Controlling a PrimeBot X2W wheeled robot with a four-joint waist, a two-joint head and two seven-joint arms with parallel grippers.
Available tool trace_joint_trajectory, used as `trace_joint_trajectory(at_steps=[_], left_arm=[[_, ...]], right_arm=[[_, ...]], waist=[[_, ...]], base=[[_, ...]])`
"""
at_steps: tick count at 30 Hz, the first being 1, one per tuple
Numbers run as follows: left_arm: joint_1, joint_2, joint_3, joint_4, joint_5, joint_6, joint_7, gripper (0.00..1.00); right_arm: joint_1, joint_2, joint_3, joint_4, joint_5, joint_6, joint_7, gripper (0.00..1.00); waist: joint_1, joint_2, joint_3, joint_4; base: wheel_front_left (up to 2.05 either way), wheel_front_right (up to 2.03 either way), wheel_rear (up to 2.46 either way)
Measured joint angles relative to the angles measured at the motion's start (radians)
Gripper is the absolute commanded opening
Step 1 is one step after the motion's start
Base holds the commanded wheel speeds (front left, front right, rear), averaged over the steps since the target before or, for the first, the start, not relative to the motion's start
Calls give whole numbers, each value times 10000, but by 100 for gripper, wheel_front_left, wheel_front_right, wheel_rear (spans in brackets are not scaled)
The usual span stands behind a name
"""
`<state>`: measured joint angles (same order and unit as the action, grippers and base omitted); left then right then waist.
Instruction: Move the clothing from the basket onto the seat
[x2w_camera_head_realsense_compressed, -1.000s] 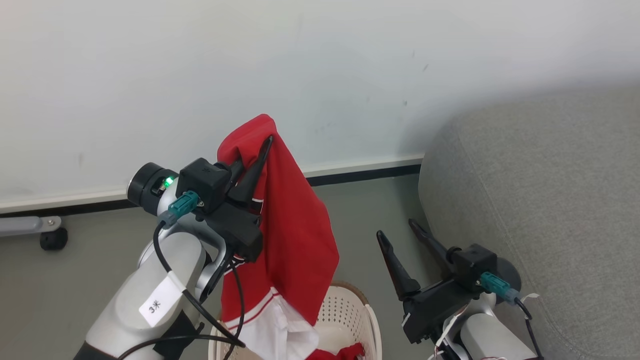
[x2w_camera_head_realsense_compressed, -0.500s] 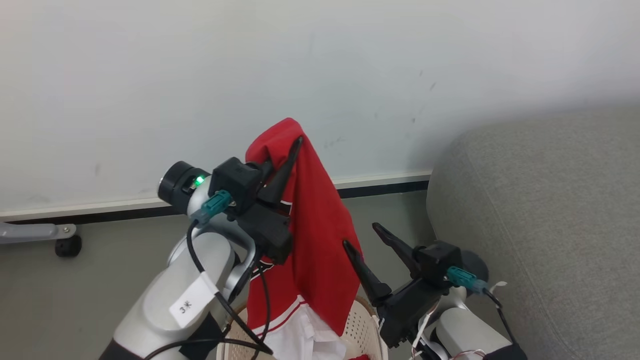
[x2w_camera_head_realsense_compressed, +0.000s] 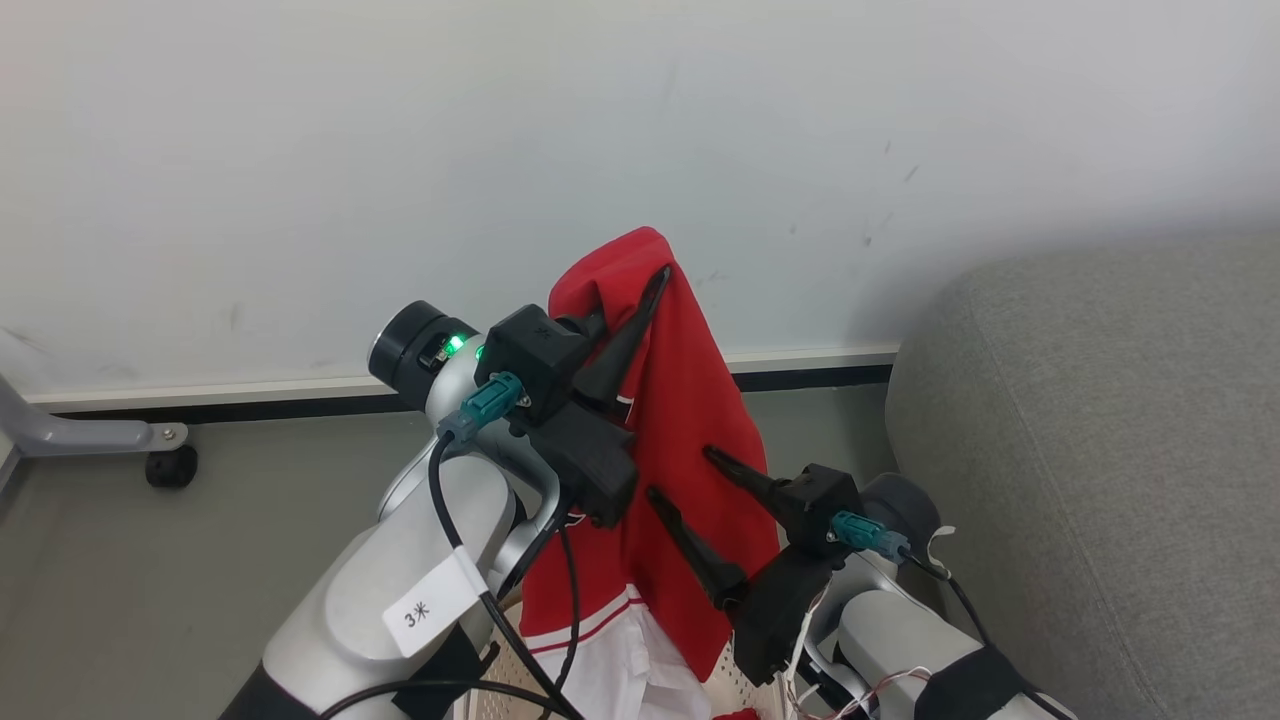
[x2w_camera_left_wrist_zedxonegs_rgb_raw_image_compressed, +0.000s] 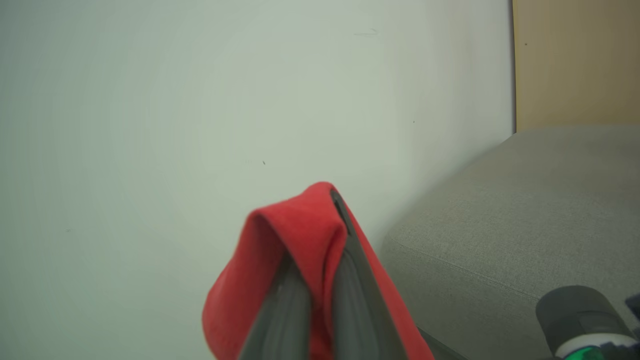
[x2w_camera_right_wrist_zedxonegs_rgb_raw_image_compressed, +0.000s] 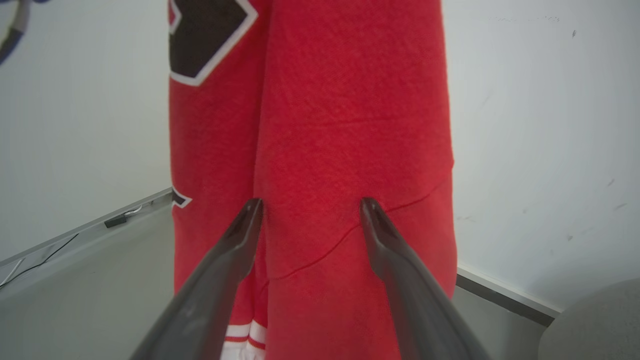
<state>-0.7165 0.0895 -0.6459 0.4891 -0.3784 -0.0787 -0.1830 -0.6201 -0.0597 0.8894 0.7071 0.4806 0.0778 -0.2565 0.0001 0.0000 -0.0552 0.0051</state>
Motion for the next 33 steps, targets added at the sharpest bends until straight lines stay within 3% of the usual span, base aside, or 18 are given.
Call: trace_joint_trajectory(at_steps=[9,19,21,22,23,24,28,33], left_arm=[[-71,-171,-188,-215,-15,-4,230,0],[-167,-290,-405,-523,-203,-15,330,0],[-167,-299,-420,-587,-322,-15,332,0],[-167,-299,-418,-627,-349,-15,332,0],[-167,-299,-418,-662,-355,-15,334,0],[-167,-299,-414,-698,-357,-15,334,0],[-146,-253,-332,-738,-428,-8,378,0],[6,192,65,-633,-522,111,372,1]], right_arm=[[-713,10,794,792,587,-581,0,100],[-1471,-4,1534,1110,1519,-744,84,100],[-1593,-15,1634,1162,1661,-788,86,53],[-1676,-13,1726,1181,1712,-788,86,39],[-1739,-12,1793,1189,1753,-788,84,6],[-1780,2,1850,1214,1822,-788,84,0],[-1865,12,1979,1369,2140,-788,84,0],[-1873,19,2125,1407,2445,-780,79,0]], waist=[[0,0,48,171],[0,0,122,528],[0,0,143,591],[0,0,154,612],[0,0,163,626],[0,0,170,635],[0,0,198,616],[0,0,254,382]], base=[[0,0,0],[0,0,0],[0,0,0],[0,0,0],[0,0,0],[0,0,0],[0,0,0],[0,0,0]])
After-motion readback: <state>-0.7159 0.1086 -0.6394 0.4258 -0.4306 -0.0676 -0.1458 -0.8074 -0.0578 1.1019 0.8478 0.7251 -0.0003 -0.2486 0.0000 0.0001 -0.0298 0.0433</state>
